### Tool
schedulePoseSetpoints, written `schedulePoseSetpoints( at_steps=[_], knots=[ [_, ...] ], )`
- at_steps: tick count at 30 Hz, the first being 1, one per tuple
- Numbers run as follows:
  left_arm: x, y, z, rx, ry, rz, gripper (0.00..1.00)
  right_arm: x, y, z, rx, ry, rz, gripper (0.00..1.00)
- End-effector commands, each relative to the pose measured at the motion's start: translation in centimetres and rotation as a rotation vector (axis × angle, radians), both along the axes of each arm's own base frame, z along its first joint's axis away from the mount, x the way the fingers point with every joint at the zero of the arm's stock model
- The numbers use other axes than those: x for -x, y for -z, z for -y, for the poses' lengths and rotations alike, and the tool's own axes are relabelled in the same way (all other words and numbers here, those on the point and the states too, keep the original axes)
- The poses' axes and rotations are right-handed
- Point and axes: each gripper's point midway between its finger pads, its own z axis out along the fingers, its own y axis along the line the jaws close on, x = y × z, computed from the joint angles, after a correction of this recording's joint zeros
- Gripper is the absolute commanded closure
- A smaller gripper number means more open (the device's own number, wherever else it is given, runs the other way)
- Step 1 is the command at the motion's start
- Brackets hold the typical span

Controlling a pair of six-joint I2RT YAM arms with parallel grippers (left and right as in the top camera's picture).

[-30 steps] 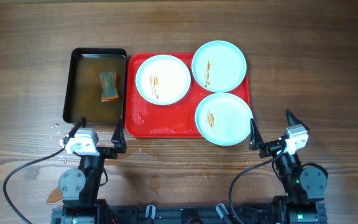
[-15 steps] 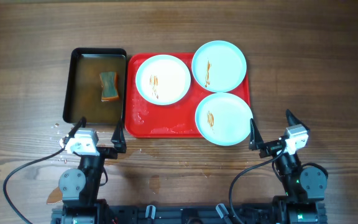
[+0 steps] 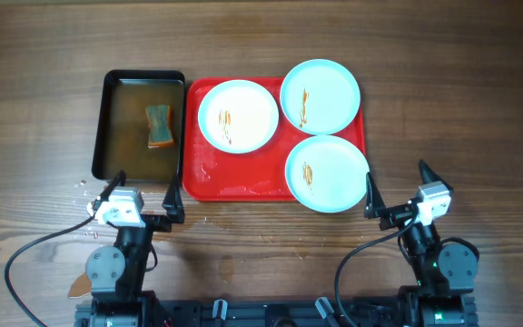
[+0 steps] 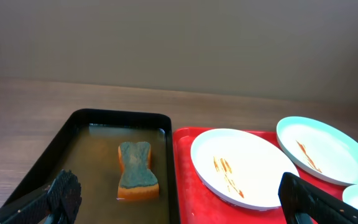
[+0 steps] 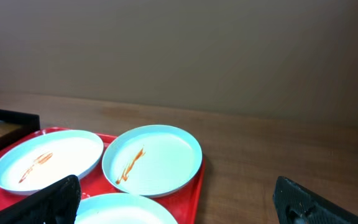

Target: Clean dirty plates on tray and stack at the side

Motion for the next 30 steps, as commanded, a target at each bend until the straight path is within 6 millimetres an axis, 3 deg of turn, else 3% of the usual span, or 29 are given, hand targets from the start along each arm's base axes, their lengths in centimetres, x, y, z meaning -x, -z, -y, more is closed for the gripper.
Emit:
schedulePoseSetpoints(
  at_steps=[1, 4, 6, 11, 14, 18, 21, 25, 30],
  knots=[
    [0.1, 0.1, 0.4, -0.002, 0.025, 0.0, 0.0, 0.2, -0.2, -0.8, -0.041, -0.046, 0.0, 0.0],
    [0.2, -0.5, 1.3, 0.0, 0.078, 0.024, 0.0, 0.5, -2.0, -1.5, -0.041, -0.089, 0.069, 0.0],
    [0.5, -2.0, 2.1, 0.005, 0.127, 0.06, 0.0, 1.0, -4.8, -1.6, -0.041, -0.101, 0.148, 0.0],
    [1.3, -8.3, 2.1, 0.018, 0.128, 0.135, 0.0, 3.3, -12.1, -1.8, -0.03, -0.118, 0.34, 0.0],
    [0.8, -11.9, 2.1, 0.021, 0.128, 0.1, 0.0, 4.4, -15.5, -2.2, -0.022, -0.143, 0.39, 0.0],
    [-0.6, -16.0, 2.1, 0.03, 0.126, -0.016, 0.0, 3.9, -18.2, -4.0, -0.002, -0.254, 0.355, 0.0],
    [-1.6, -17.7, 2.1, 0.039, 0.124, -0.17, 0.0, 2.0, -19.7, -5.6, -0.046, -0.368, 0.253, 0.0],
    [-3.4, -17.6, 2.1, 0.033, 0.126, -0.4, 0.0, -1.2, -20.7, -8.2, -0.111, -0.553, 0.067, 0.0],
    [-6.2, -13.5, 1.7, 0.052, 0.105, -0.788, 0.0, -7.2, -19.2, -10.4, -0.229, -0.709, -0.343, 0.0]
  ],
)
